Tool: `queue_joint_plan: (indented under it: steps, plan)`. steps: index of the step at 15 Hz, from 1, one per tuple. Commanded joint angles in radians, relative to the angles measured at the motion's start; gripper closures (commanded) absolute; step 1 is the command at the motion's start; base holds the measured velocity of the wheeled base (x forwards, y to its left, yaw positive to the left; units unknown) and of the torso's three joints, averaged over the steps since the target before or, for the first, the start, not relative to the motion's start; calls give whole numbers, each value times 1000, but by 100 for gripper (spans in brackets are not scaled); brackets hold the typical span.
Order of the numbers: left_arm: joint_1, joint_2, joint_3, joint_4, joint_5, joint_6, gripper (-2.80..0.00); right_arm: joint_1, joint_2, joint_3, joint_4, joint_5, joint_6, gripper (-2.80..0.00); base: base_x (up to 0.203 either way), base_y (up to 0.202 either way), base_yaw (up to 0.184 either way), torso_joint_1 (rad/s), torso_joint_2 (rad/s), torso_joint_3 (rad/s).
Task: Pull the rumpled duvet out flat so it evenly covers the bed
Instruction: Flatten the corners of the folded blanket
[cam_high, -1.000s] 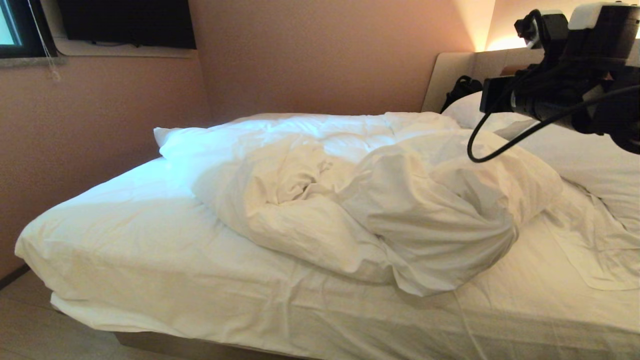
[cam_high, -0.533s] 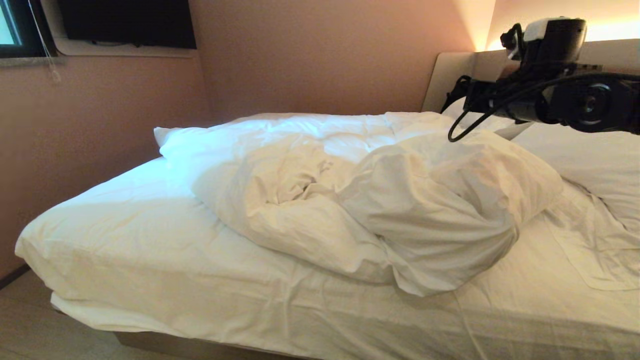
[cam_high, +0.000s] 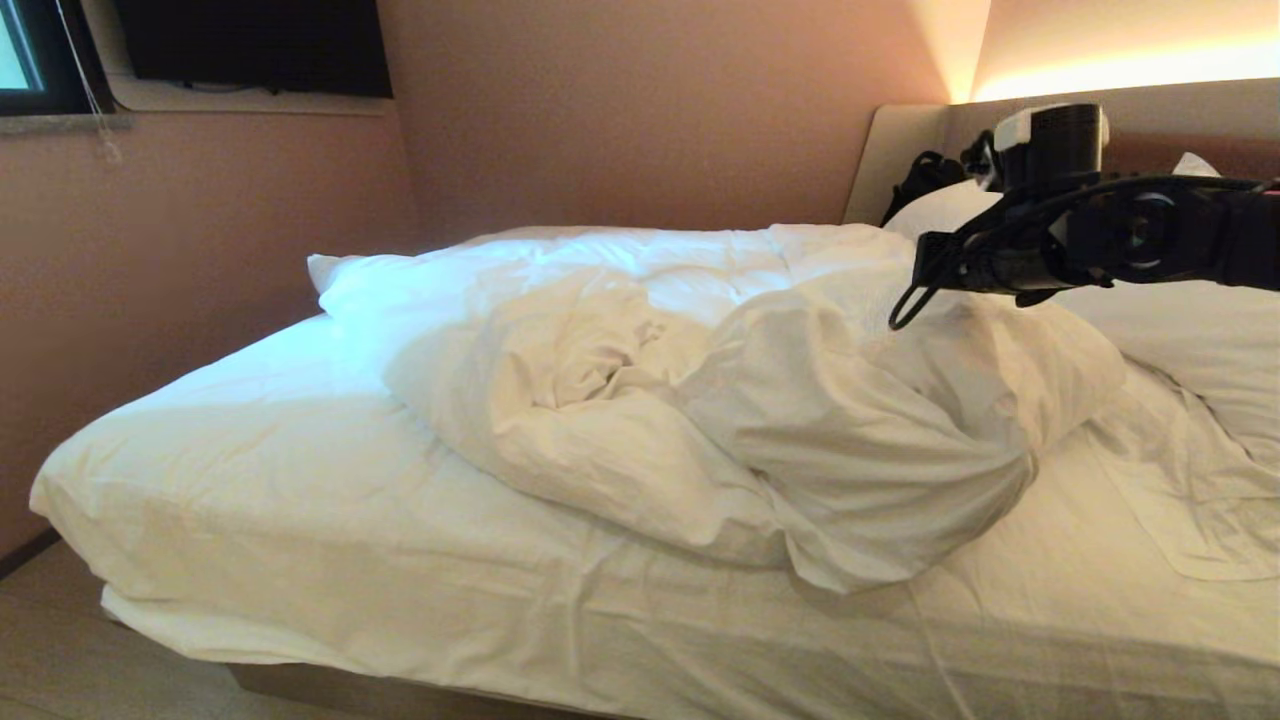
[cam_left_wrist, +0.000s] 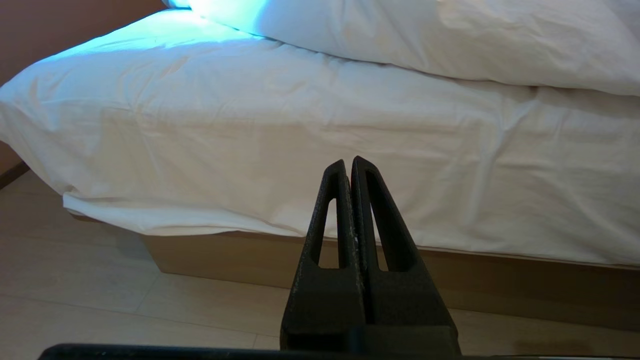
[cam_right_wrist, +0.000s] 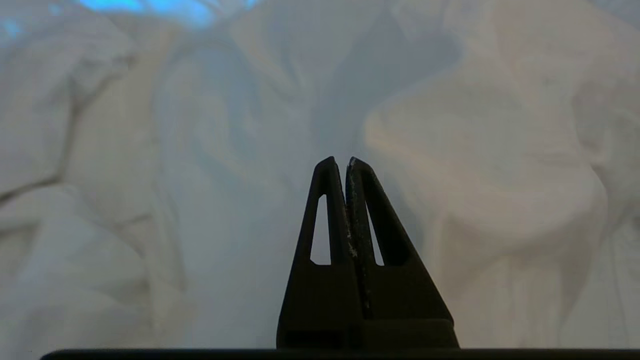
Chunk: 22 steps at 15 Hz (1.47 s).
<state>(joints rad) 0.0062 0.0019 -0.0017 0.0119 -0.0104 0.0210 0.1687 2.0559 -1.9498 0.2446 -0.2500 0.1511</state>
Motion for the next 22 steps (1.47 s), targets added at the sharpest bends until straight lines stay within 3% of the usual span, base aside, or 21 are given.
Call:
queue_joint_plan:
  steps: [1, 8, 9, 16, 22]
  plan:
    - [1, 0, 0, 0, 0, 0, 0, -9, 9, 0, 7, -7, -19, 0, 0, 0, 0, 0, 0, 0]
    - [0, 0, 0, 0, 0, 0, 0, -11, -16, 9, 7, -17, -18, 0, 0, 0, 0, 0, 0, 0]
    - [0, 0, 0, 0, 1, 0, 0, -11, -16, 9, 7, -17, -16, -280, 0, 0, 0, 0, 0, 0]
    - [0, 0, 0, 0, 0, 0, 0, -12, -5, 9, 7, -17, -25, -280, 0, 0, 0, 0, 0, 0]
    - [1, 0, 0, 0, 0, 0, 0, -34, 30, 9, 7, -17, -79, -280, 0, 0, 0, 0, 0, 0]
